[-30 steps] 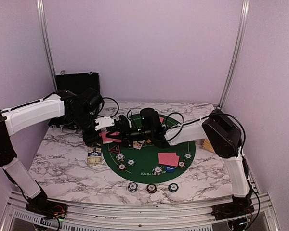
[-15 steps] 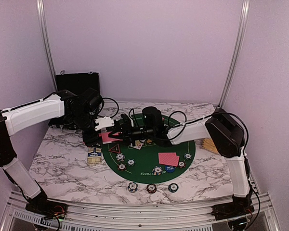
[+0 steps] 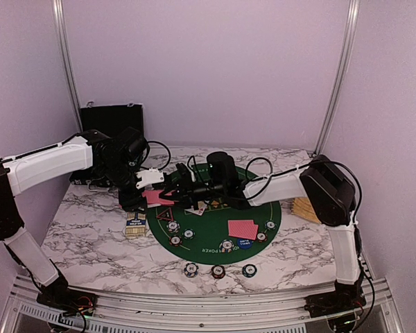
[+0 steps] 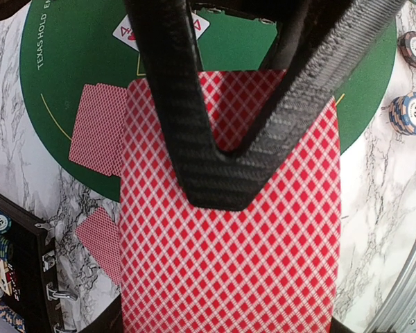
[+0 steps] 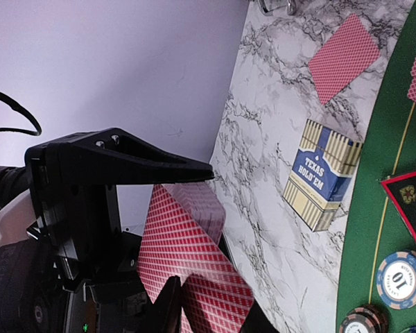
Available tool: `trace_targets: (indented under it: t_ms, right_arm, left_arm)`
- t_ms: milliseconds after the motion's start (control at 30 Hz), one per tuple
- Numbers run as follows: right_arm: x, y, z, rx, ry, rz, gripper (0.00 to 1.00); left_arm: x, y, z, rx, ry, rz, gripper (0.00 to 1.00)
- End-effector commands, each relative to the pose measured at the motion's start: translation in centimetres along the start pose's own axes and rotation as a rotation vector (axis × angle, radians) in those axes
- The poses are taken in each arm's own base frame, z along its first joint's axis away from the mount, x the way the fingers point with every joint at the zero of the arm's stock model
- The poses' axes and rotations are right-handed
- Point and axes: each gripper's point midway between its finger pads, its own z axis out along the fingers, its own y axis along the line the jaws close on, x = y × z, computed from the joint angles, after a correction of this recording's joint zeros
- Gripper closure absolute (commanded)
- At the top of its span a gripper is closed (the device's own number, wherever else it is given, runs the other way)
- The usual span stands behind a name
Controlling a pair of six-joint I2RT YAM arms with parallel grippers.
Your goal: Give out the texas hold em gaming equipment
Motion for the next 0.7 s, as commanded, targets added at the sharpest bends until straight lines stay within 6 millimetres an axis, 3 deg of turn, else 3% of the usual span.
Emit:
trace_targets:
  t_ms: [0,200,400,667]
  right_arm:
    - [0.1,1.1,-1.0,0.005,0.008,-0.024,0.77]
    - [-0.2,1.8,-1.6,-0.005,0.005,-0.029,0.79]
    - [-0.4,1.6,-2.7,0.003,-0.004,-0.017,0.91]
    - [-1.3,1.9,-4.8,0.013,-0.025,-0.02,0.97]
  left_arm:
    - [-0.2,0.1,-0.6,-0.01,-0.019,0.001,1.0]
    - [-0.1,0.0,-0.5,-0.005,-0.018,-0.001,1.0]
    - [0.0,-0.1,-0.5,-0.006,-0.016,-0.001,1.0]
    - [0.0,0.0,-0.4,-0.007,-0.012,-0.003,1.0]
